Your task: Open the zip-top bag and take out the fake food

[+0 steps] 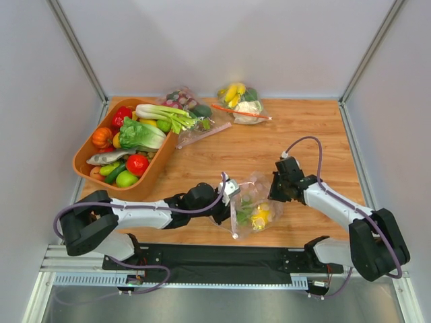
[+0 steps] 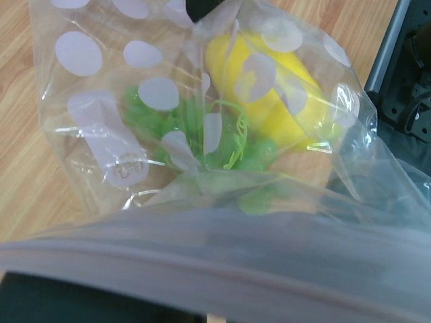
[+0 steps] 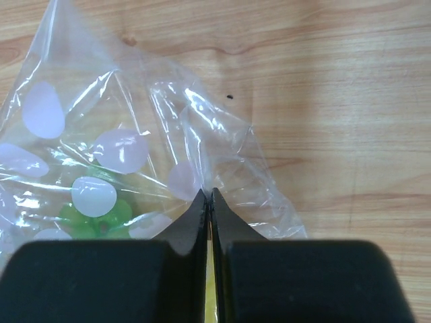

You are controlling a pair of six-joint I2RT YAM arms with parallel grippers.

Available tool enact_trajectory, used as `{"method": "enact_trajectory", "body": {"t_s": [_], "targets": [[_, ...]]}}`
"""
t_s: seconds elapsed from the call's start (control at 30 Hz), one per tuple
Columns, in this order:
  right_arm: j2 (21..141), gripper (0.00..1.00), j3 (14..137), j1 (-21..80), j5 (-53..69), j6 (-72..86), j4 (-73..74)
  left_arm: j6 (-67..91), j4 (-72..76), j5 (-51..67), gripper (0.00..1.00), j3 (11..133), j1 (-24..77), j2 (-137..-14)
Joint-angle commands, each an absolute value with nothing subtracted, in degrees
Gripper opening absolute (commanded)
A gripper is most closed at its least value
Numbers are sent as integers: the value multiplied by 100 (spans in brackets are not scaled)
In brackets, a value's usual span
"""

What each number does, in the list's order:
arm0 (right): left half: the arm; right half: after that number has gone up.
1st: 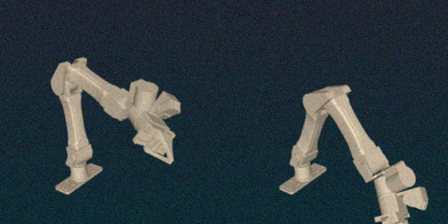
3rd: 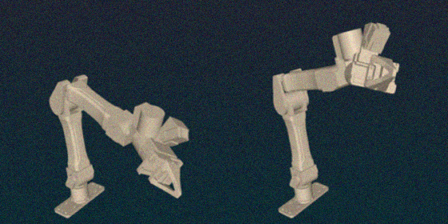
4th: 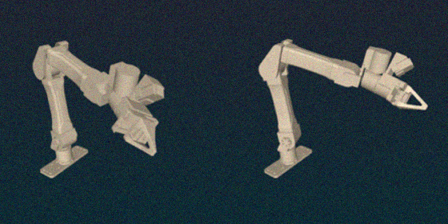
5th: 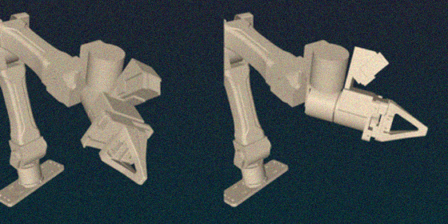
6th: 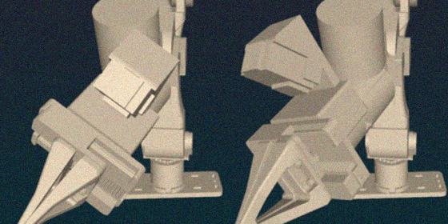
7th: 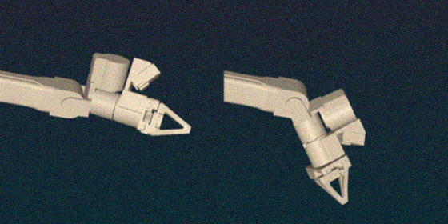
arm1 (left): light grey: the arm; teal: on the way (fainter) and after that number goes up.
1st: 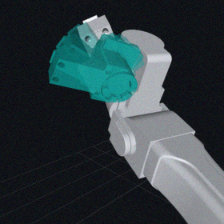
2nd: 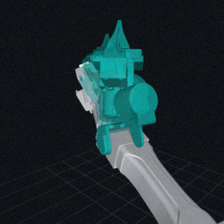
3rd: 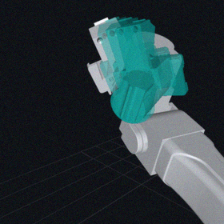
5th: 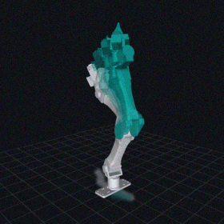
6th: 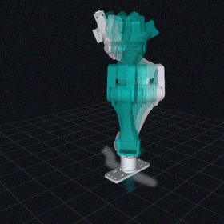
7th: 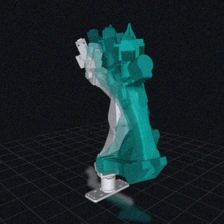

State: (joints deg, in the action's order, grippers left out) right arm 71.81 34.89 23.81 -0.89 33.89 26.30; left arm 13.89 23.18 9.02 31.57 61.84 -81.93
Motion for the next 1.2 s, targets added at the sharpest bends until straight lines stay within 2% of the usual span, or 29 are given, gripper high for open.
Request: {"method": "enact_trajectory", "body": {"t_s": [0.0,0.4,0.6,0.83,1.17], "targets": [[7277,0,3603,2066,-932,3006,2725,1283,1591,1055,1,2971,6214,-7796],[7313,0,3621,1951,-844,2927,2628,1292,1275,1073,3,2795,6214,-7647],[7339,0,3586,1907,-809,2936,2558,1037,19,528,3,2979,6179,-6426],[7348,0,3612,1872,-773,2927,2549,1652,-1508,185,2,3243,6003,-5397],[7515,0,3718,1810,-633,2856,2479,1855,-3822,-1281,2,4919,5722,-4052]]}}
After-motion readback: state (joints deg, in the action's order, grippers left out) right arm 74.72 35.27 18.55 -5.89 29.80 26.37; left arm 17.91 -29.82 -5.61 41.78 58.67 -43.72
